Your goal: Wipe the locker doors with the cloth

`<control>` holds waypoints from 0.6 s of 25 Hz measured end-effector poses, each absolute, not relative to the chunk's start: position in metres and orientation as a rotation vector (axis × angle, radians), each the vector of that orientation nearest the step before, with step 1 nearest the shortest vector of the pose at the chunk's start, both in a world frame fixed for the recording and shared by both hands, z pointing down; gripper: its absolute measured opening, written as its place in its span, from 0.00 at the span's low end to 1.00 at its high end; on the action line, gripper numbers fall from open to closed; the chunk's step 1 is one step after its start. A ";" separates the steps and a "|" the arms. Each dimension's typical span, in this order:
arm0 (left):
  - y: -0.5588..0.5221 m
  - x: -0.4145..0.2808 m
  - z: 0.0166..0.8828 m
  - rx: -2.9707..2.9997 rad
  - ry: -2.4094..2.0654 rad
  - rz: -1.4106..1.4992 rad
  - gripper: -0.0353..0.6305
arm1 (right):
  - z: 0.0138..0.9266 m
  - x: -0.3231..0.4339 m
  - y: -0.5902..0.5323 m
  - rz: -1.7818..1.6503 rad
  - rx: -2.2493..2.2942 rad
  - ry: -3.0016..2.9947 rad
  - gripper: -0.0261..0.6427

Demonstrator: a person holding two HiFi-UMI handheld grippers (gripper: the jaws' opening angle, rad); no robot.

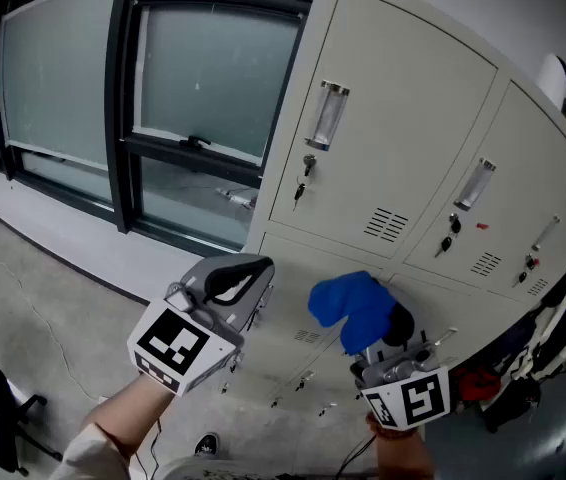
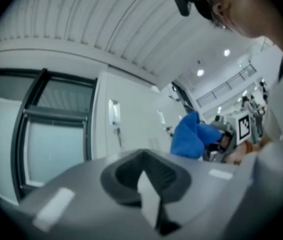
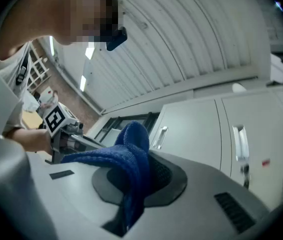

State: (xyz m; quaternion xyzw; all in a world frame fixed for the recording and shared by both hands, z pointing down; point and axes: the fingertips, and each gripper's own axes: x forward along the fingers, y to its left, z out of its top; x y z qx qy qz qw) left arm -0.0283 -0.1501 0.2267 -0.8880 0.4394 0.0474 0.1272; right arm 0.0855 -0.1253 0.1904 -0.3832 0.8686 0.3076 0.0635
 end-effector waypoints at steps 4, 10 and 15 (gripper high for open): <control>-0.183 -0.059 0.130 -2.477 1.157 0.156 0.06 | 0.085 0.040 -0.157 1.292 -1.142 2.481 0.08; -0.222 -0.072 0.010 -2.405 1.111 0.200 0.06 | -0.051 -0.007 -0.214 1.646 -1.263 2.284 0.08; -0.251 -0.076 -0.040 -2.425 1.106 0.197 0.06 | -0.126 -0.025 -0.248 1.786 -1.405 2.145 0.08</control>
